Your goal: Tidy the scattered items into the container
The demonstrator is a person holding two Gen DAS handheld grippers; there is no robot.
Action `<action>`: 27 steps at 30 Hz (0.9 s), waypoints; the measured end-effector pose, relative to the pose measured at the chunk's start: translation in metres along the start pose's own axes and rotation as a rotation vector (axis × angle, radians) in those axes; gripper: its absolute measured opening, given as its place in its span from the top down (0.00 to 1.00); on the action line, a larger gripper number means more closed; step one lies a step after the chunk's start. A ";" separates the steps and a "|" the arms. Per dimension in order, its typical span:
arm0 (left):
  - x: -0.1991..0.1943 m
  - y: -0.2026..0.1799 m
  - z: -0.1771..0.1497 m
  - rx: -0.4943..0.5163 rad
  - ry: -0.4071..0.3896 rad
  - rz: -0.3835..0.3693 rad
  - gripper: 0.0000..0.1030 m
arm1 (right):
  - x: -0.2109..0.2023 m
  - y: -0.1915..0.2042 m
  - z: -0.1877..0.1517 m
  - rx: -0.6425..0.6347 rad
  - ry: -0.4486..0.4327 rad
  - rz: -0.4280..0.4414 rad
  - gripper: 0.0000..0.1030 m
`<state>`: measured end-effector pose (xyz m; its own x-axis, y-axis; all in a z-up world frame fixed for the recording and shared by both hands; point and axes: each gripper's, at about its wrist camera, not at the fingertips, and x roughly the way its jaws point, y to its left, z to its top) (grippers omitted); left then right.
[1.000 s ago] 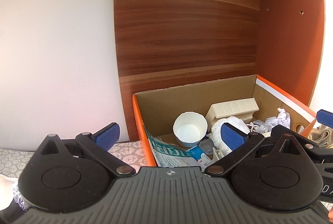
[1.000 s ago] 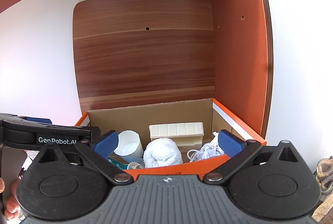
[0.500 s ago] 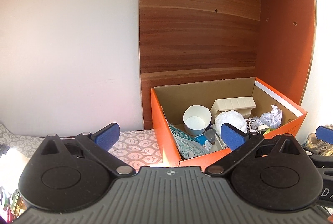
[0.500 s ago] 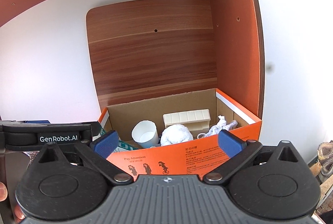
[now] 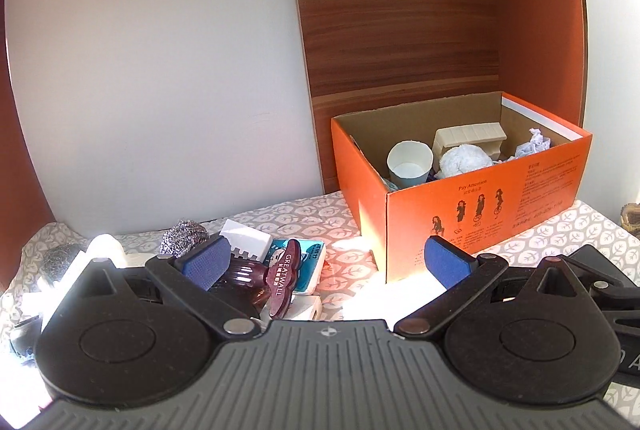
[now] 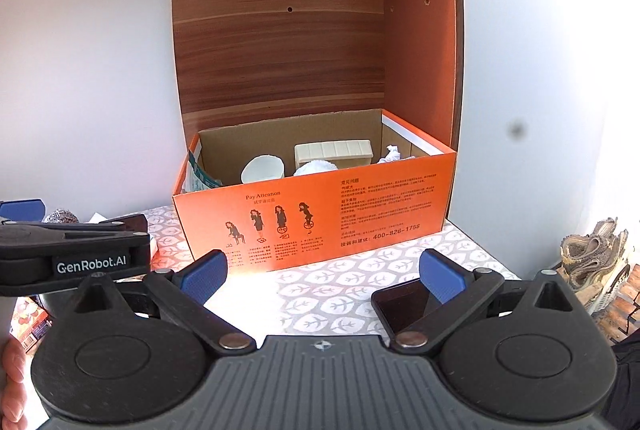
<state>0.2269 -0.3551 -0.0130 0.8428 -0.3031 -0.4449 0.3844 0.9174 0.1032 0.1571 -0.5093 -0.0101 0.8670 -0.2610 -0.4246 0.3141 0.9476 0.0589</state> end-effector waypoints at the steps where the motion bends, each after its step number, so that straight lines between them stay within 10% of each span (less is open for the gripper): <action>1: -0.001 0.002 -0.002 -0.015 0.004 -0.010 0.00 | -0.003 -0.001 -0.004 0.007 0.002 0.015 0.00; 27: -0.030 -0.032 -0.018 0.010 -0.018 -0.059 0.00 | -0.041 -0.039 -0.014 0.004 0.041 -0.123 0.00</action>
<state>0.1828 -0.3712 -0.0189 0.8254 -0.3610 -0.4341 0.4369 0.8954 0.0861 0.1036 -0.5334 -0.0077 0.8051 -0.3675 -0.4656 0.4187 0.9081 0.0071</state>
